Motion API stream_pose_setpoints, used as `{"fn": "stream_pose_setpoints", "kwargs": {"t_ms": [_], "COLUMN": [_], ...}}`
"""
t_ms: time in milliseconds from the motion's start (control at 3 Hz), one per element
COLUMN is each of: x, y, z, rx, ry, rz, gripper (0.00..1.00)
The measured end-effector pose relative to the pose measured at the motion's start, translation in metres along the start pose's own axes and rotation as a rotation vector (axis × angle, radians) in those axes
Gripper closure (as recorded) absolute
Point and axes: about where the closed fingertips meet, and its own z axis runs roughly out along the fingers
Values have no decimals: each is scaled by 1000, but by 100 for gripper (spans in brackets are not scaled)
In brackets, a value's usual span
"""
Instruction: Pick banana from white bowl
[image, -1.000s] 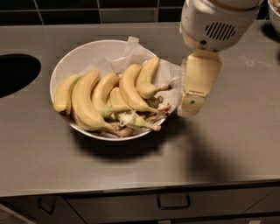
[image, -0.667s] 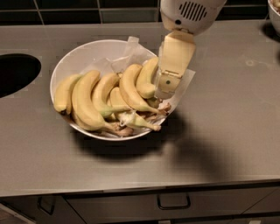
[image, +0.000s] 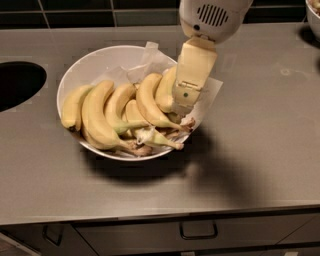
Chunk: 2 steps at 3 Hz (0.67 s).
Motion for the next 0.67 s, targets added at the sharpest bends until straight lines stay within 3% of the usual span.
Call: {"fn": "stream_pose_setpoints", "kwargs": {"t_ms": [333,667], "x": [-1,-10], "y": [-3,-8], "z": [21,19], "rx": [-9,18], "ry": [68,32], "rz": [141,224], "gripper": [0,0]}}
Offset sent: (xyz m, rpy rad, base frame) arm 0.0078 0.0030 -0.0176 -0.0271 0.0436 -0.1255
